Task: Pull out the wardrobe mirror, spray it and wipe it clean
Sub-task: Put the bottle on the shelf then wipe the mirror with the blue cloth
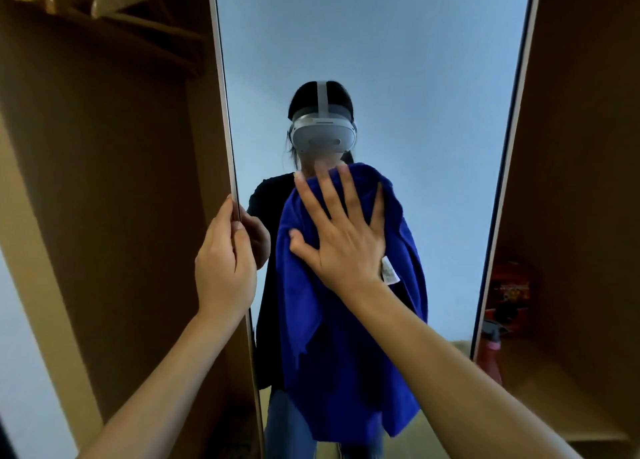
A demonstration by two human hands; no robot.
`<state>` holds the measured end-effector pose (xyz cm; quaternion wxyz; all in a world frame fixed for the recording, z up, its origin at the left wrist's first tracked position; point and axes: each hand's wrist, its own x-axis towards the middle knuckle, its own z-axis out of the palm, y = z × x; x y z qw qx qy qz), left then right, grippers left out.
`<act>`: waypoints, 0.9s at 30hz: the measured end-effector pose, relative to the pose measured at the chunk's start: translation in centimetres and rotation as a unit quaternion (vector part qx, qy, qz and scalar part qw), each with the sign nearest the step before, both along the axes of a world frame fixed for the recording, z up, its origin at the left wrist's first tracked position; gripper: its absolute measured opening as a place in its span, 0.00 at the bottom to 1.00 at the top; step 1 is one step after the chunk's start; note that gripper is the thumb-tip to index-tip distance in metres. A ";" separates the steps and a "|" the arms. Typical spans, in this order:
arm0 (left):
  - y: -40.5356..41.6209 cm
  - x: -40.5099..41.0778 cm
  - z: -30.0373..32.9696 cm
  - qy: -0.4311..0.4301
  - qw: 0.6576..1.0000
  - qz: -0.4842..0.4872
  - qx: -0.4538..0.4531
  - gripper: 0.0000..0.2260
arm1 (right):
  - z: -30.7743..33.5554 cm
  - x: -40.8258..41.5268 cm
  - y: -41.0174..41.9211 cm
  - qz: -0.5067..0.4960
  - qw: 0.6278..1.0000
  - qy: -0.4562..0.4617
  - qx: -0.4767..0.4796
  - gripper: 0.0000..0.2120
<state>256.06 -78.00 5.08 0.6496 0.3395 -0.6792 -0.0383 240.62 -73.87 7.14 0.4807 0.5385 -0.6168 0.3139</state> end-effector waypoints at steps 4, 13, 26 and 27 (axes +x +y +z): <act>-0.6 0.4 -0.1 -0.010 0.999 -0.037 -0.011 0.20 | -3.0 2.1 -0.8 0.008 1.000 0.017 0.017 0.34; -0.7 0.9 -0.1 -0.001 0.998 -0.068 -0.004 0.21 | -5.4 0.9 -0.5 -0.002 0.999 0.035 0.009 0.32; -0.7 1.0 0.3 0.025 0.991 -0.130 0.016 0.22 | -2.3 6.0 -2.7 0.010 0.998 0.047 0.045 0.32; -0.9 1.0 0.3 0.021 0.991 -0.131 0.016 0.22 | -3.2 6.0 -2.8 0.011 0.997 0.058 0.055 0.33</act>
